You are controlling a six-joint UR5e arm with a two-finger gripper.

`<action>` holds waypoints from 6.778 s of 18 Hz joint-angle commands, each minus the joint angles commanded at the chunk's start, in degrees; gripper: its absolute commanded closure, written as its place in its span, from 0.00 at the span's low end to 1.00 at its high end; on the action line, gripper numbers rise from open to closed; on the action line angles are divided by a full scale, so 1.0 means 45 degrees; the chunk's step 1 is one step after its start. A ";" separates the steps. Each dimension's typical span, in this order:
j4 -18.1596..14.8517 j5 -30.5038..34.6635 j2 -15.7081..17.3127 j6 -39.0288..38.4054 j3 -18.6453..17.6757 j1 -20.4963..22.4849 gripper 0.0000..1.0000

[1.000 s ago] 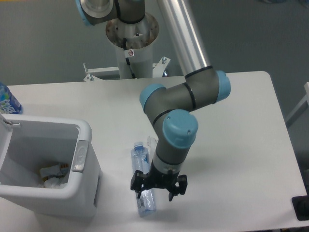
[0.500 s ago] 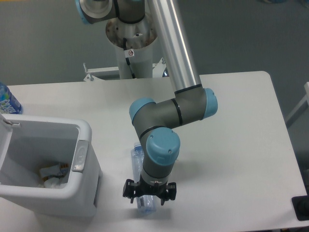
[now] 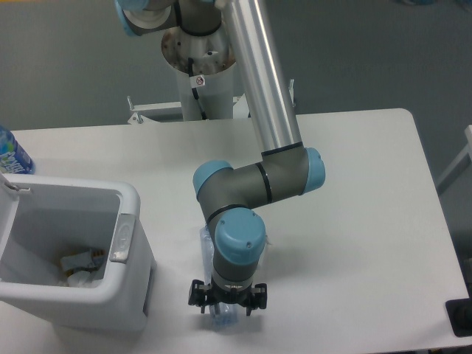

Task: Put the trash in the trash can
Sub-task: 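Lower the gripper around the bottle's middle, then close the gripper on the clear plastic bottle, then lift the bottle up off the table, then carry the bottle over the white bin and release it, then move the open gripper back over the white paper packet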

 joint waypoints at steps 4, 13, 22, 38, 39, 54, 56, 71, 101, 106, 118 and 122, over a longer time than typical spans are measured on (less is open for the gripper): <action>0.0000 0.0215 -0.0059 -0.0078 0.0000 -0.0156 0.00; 0.0000 0.0255 -0.0059 -0.0117 -0.0059 -0.0156 0.11; 0.0000 0.0489 0.0038 -0.0098 -0.0078 -0.0195 0.21; 0.0000 0.0509 0.0117 0.0039 -0.0098 -0.0195 0.35; 0.0000 0.0509 0.0117 0.0039 -0.0098 -0.0195 0.36; 0.0039 0.0509 0.0331 0.0097 0.0000 -0.0195 0.41; 0.0039 0.0489 0.0468 0.0117 0.0000 -0.0176 0.41; 0.0273 -0.0760 0.1777 -0.0741 0.2379 0.0214 0.41; 0.2422 -0.4159 0.4140 -0.4590 0.4161 -0.1053 0.41; 0.2441 -0.4159 0.4101 -0.4531 0.3146 -0.2283 0.40; 0.2441 -0.4121 0.4764 -0.4434 0.1622 -0.2852 0.00; 0.2461 -0.4140 0.5155 -0.4570 0.1678 -0.1761 0.00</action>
